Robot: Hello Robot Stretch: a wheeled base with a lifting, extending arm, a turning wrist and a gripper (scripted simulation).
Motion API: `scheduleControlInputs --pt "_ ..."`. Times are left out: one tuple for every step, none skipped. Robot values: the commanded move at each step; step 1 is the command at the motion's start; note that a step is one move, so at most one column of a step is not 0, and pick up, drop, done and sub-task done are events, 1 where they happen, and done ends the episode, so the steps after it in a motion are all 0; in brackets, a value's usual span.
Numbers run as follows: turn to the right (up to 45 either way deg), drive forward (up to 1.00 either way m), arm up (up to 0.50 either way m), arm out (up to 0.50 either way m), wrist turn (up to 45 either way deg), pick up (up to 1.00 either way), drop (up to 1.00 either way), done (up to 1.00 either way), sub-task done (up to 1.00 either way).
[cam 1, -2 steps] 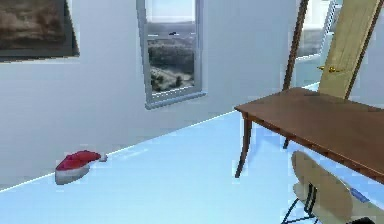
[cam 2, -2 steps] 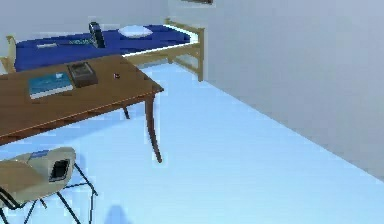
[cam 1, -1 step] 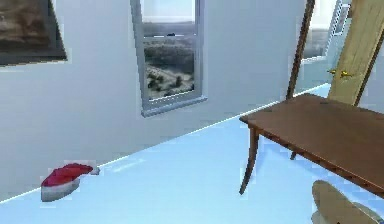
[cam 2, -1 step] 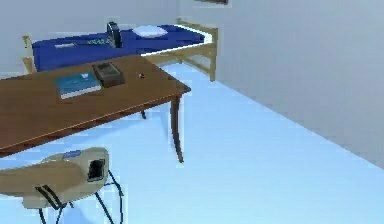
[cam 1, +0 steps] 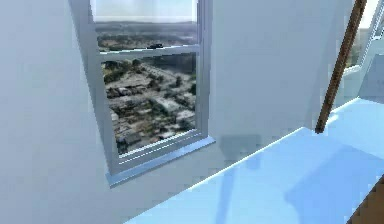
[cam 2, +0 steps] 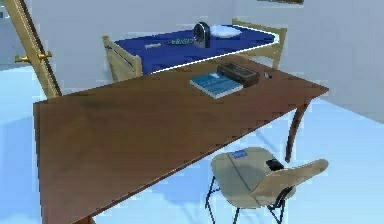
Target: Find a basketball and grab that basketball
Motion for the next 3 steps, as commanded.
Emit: scheduleControlInputs --pt "-3.0 0.0 0.0 0.0 0.0 0.0 0.0 0.0 0.0" --pt "0.0 0.6 0.0 0.0 0.0 0.0 0.0 0.0 0.0" --pt "45.0 0.0 0.0 0.0 0.0 0.0 0.0 0.0 0.0"
